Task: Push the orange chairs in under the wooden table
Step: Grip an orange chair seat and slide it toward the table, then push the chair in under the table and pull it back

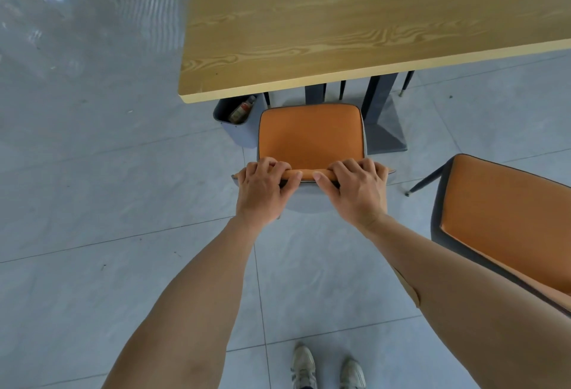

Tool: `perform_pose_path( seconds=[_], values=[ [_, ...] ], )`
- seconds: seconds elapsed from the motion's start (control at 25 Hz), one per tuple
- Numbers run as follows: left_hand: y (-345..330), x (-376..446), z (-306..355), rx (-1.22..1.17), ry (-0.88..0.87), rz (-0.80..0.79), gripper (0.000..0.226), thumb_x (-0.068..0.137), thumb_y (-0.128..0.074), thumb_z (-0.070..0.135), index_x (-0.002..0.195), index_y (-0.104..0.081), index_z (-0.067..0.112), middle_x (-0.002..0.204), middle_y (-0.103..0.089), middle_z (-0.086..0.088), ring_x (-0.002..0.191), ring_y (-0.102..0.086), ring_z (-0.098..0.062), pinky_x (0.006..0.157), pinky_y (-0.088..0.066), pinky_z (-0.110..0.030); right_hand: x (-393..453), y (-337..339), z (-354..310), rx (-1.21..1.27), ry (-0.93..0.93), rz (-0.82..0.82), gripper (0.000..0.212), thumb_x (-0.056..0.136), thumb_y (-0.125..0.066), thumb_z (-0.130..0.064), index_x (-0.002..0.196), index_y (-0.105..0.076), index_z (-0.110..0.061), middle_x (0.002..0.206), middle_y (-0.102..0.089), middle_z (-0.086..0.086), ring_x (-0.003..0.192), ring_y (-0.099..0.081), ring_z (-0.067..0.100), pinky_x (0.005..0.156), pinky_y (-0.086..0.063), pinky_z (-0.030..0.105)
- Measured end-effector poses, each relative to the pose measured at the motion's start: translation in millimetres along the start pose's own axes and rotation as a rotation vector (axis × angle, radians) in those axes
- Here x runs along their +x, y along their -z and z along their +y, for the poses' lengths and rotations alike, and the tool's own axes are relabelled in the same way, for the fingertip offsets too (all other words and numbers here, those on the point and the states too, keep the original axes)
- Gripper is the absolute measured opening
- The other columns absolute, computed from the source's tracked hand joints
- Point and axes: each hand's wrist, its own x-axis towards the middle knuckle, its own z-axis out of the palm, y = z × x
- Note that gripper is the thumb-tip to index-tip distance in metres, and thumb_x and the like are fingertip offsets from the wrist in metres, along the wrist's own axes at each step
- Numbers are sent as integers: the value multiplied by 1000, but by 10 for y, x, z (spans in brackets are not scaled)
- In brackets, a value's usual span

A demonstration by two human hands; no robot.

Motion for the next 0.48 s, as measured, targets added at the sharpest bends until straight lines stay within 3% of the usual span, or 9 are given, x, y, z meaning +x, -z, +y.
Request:
perform_pose_path(
  seconds=[0.16,0.36,0.48],
  values=[
    [14,-63,31,18,-7,-51,59,93,-21,67,113,-61,28,118,-55,-1,105,-51,-29,94,-37,-44,-39,36,7,-18,-6,-70,60,95,-23,-70,90,-65,-29,97,-67,-8,92,-52,25,89,-33,40],
    [124,-64,82,50,4,-193,52,98,-24,60,122,-54,24,125,-55,-5,117,-48,-31,102,-33,-44,-3,215,-31,-38,-64,-320,64,92,-12,-73,118,-56,-35,125,-60,-4,116,-47,28,103,-29,44],
    [202,-183,205,106,31,-215,56,100,-19,57,136,-45,22,140,-48,-6,133,-37,-30,111,-25,-46,-153,365,-121,-69,-66,-299,58,98,-21,-64,133,-50,-29,138,-53,-2,132,-41,27,114,-26,47]
  ],
)
